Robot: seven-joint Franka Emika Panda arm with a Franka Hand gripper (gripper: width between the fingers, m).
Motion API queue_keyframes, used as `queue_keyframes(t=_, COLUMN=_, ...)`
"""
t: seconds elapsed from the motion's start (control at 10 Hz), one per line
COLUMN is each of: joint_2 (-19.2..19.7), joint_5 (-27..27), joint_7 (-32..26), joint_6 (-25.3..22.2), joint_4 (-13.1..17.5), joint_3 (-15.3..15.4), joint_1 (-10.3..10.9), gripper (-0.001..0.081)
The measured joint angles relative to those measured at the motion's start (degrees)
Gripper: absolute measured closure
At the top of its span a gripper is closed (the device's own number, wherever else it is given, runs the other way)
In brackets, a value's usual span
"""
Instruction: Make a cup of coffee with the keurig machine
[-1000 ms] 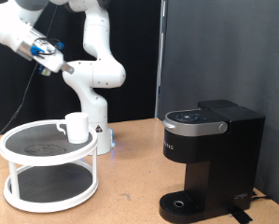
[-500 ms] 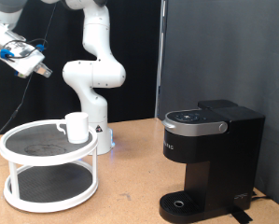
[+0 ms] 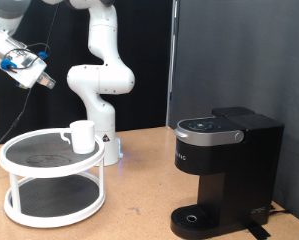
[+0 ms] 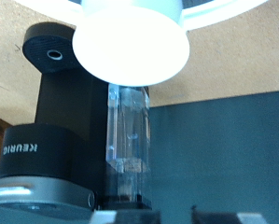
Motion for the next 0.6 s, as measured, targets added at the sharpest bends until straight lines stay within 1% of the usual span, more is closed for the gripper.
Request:
queue_keyframes(t=0.3, joint_2=0.09, joint_5=0.01, joint_7=0.03, joint_6=5.09, joint_4=-2.8, joint_3=2.18, joint_1=0.01, gripper=0.0806)
queue_keyframes(t=0.6, joint_2=0.43, joint_5=-0.03, joint_7=0.01, joint_6=8.57, joint_4=-5.63, joint_3=3.06, joint_1=0.01, gripper=0.0806)
